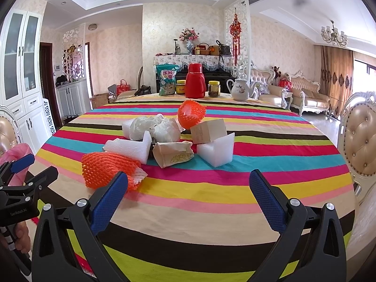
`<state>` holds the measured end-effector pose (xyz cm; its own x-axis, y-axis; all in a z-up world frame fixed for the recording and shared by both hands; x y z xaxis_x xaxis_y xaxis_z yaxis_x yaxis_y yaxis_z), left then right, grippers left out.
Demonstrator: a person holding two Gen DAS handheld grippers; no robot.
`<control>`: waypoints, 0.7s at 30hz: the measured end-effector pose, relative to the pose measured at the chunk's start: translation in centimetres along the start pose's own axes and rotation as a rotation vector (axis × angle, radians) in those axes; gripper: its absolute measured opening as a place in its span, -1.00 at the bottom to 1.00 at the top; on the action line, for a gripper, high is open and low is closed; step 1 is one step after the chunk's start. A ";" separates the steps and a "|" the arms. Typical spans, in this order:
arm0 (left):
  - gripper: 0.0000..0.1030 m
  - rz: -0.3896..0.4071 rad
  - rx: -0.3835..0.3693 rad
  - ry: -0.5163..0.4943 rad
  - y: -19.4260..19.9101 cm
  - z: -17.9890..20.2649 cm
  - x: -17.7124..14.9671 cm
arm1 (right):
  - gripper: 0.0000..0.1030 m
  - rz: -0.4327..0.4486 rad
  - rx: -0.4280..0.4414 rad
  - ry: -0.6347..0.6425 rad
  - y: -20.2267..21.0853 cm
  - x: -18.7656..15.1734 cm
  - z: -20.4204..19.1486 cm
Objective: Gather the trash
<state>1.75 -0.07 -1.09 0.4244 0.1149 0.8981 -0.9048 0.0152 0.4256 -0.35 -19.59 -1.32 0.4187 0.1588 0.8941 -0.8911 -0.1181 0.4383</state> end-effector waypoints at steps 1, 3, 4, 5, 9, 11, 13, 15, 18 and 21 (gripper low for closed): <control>0.92 0.000 -0.001 0.000 0.0 0.0 0.0 | 0.87 0.000 0.001 -0.001 0.0 0.0 0.0; 0.92 -0.001 -0.002 0.001 0.0 0.0 0.0 | 0.87 0.000 0.002 -0.002 -0.1 0.0 0.0; 0.92 -0.002 -0.004 0.003 0.0 0.0 0.0 | 0.87 0.000 0.001 -0.003 -0.1 0.0 0.1; 0.92 -0.003 -0.007 0.005 0.0 0.0 0.0 | 0.87 0.000 0.002 -0.002 -0.1 0.0 0.1; 0.92 -0.010 -0.015 0.010 -0.1 0.0 -0.1 | 0.87 -0.002 0.002 -0.004 -0.1 -0.1 0.2; 0.92 -0.010 -0.015 0.008 -0.1 0.1 -0.1 | 0.87 -0.004 0.002 -0.006 -0.2 -0.1 0.2; 0.92 -0.010 -0.015 0.005 -0.2 0.1 -0.1 | 0.87 -0.006 0.002 -0.007 -0.2 -0.1 0.2; 0.92 -0.011 -0.018 0.003 -0.2 0.2 -0.2 | 0.87 -0.004 0.003 -0.007 -0.2 -0.1 0.2; 0.92 -0.014 -0.022 0.001 -0.1 0.3 -0.1 | 0.87 -0.003 0.002 -0.006 -0.2 -0.1 0.2; 0.92 -0.015 -0.027 0.003 0.2 0.3 -0.1 | 0.87 -0.005 0.002 -0.007 -0.2 -0.1 0.2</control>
<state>1.59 -0.34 -1.04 0.4379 0.1176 0.8913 -0.8989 0.0434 0.4359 -0.19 -19.82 -1.51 0.4240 0.1524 0.8928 -0.8888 -0.1196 0.4425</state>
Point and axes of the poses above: each gripper's, at about its wrist camera, not at the fingertips, and y roughly against the way its jaws point, z to its right, x to its top, the point moved 1 cm from there along -y, roughly the way its jaws point, and after that the axes turned 7 degrees about y, right-handed, at the moved point
